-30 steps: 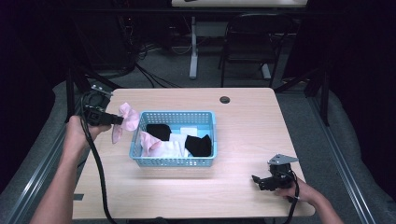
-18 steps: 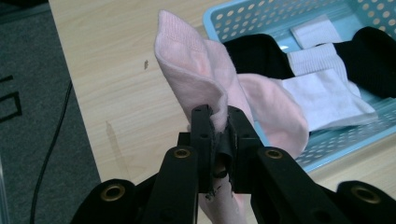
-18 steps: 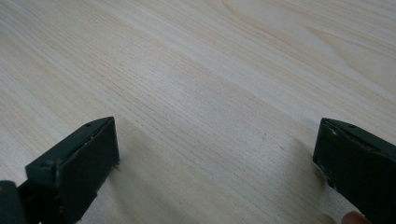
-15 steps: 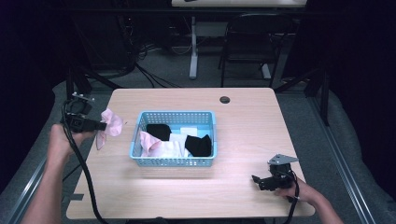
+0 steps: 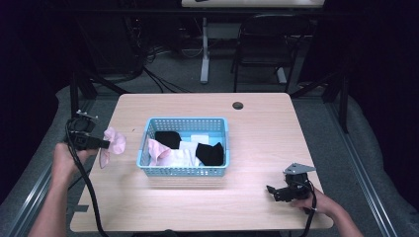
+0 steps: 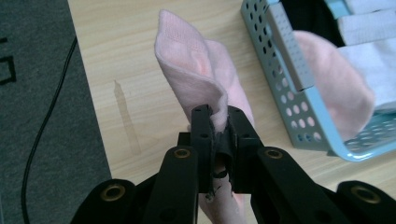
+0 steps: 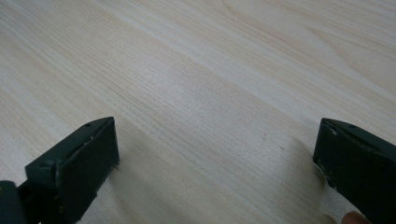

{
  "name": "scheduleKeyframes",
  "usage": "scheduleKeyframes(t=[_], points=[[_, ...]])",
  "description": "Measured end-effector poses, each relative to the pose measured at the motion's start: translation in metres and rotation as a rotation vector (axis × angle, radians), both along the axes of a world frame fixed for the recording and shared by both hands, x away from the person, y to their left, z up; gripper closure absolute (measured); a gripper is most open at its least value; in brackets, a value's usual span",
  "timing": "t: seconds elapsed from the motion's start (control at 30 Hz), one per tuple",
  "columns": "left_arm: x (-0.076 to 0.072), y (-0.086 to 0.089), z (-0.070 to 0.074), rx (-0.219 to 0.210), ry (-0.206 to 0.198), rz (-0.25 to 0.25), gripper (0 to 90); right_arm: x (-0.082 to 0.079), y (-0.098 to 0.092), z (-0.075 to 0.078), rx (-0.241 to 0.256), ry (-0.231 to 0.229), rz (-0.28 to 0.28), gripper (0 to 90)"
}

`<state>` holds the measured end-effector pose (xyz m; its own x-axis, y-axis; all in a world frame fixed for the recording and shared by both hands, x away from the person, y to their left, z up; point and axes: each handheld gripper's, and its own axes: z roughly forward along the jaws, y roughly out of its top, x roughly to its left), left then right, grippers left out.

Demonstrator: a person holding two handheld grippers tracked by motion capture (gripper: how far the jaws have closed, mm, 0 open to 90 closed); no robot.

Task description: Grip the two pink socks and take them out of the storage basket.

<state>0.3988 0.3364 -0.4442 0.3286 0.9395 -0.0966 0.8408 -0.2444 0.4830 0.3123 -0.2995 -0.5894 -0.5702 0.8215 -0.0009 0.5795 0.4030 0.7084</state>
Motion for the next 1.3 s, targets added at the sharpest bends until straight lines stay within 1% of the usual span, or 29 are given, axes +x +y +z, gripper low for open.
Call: scheduleKeyframes(t=[0.07,0.1,0.13,0.17,0.2,0.27,0.33,0.37,0.47,0.57,0.6,0.7,0.73,0.77,0.87,1.0,1.03,1.1,1.13,1.17,1.23,1.27,1.3], points=[[0.001,0.001,-0.009,-0.007,0.006,0.013,83.3,0.0,0.0,0.0,0.0,0.0,0.0,0.0],[0.001,0.001,-0.009,-0.007,0.006,0.013,83.4,0.0,0.0,0.0,0.0,0.0,0.0,0.0],[0.002,0.002,-0.016,-0.017,0.017,0.015,83.4,0.0,0.0,0.0,0.0,0.001,0.0,0.0],[0.003,0.001,-0.025,-0.005,0.033,0.017,83.4,0.0,0.0,0.0,0.0,-0.001,-0.002,0.0],[0.004,0.001,-0.03,0.002,0.041,0.018,83.4,0.0,0.0,0.0,0.0,-0.001,-0.002,0.0],[0.005,0.001,-0.04,-0.001,0.053,0.023,83.3,0.0,0.0,0.0,0.0,-0.001,-0.001,0.0],[0.007,0.002,-0.048,-0.013,0.066,0.029,83.3,0.0,0.0,0.0,0.0,-0.001,-0.001,0.0],[0.007,0.002,-0.048,-0.013,0.066,0.029,83.3,0.0,0.0,0.0,0.0,-0.001,-0.001,0.0],[0.009,0.001,-0.06,-0.011,0.094,0.032,83.2,0.0,0.0,0.0,0.001,-0.001,-0.001,0.0],[0.01,0.001,-0.068,0.005,0.11,0.039,82.9,0.0,0.0,0.0,0.002,-0.002,-0.003,0.0],[0.011,0.001,-0.072,0.01,0.123,0.041,82.7,0.0,0.0,0.0,0.0,-0.001,-0.001,0.0],[0.011,0.001,-0.077,0.011,0.132,0.041,81.8,0.0,0.0,0.0,0.0,-0.001,-0.001,0.0],[0.011,0.001,-0.081,0.015,0.141,0.046,81.5,0.0,0.0,0.0,0.001,-0.001,-0.001,0.0],[0.011,0.001,-0.081,0.015,0.141,0.046,81.2,0.0,0.0,0.0,0.001,-0.001,-0.001,0.0],[0.012,0.002,-0.087,0.015,0.148,0.054,81.0,0.0,0.0,0.0,0.0,-0.001,-0.001,0.0],[0.012,0.003,-0.089,0.02,0.159,0.05,80.0,0.0,0.0,0.0,0.001,-0.001,-0.001,0.0],[0.012,0.003,-0.088,0.024,0.152,0.049,76.6,0.0,0.0,0.0,0.0,-0.001,-0.001,0.0],[0.011,0.003,-0.087,0.027,0.153,0.051,71.7,0.0,0.0,0.0,0.0,-0.001,-0.001,0.0],[0.01,0.004,-0.086,0.031,0.147,0.05,71.7,0.0,0.0,0.0,0.0,-0.001,-0.001,0.0],[0.009,0.005,-0.084,0.026,0.143,0.065,63.2,0.0,0.0,0.0,0.0,-0.001,-0.001,0.0],[0.007,0.007,-0.079,0.033,0.133,0.08,54.5,0.0,0.0,0.0,0.0,-0.001,-0.001,0.0],[0.006,0.009,-0.077,0.03,0.121,0.087,49.9,0.0,0.0,0.0,0.0,-0.001,-0.001,0.0],[0.005,0.01,-0.074,0.027,0.118,0.091,46.6,0.0,0.0,0.0,0.0,-0.001,-0.001,0.0]])
